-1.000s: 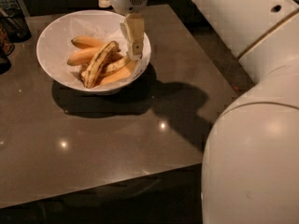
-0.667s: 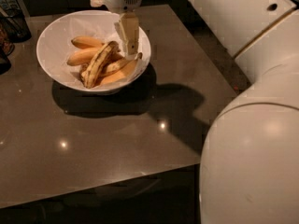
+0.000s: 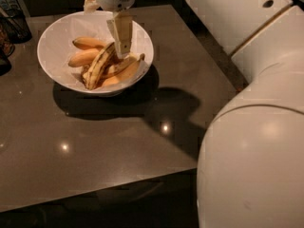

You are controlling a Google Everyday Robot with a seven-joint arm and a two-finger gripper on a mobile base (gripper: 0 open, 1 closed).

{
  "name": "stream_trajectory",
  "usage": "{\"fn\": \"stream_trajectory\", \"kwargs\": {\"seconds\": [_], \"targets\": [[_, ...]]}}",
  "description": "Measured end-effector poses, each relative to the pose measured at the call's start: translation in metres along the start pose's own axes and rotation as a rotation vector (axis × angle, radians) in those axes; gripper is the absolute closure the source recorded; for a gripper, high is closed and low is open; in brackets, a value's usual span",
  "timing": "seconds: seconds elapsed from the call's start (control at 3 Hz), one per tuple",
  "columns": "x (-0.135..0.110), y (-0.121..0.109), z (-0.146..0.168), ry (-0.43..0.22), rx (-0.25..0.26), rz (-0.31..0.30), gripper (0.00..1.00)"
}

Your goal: Pick banana from white bowl

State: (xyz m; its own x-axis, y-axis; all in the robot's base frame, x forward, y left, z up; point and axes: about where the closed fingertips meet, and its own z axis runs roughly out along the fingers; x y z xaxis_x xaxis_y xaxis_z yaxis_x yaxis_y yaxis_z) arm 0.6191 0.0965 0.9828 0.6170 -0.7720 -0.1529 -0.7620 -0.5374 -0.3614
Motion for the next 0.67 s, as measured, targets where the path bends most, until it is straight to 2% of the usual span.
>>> {"fn": "stream_trajectory", "kwargs": {"seconds": [0.33, 0.67], "targets": [[0.0, 0.0, 0.0, 0.0, -0.001, 0.0, 0.24], [0.0, 0.003, 0.013, -0.011, -0.026, -0.002, 0.28]]}}
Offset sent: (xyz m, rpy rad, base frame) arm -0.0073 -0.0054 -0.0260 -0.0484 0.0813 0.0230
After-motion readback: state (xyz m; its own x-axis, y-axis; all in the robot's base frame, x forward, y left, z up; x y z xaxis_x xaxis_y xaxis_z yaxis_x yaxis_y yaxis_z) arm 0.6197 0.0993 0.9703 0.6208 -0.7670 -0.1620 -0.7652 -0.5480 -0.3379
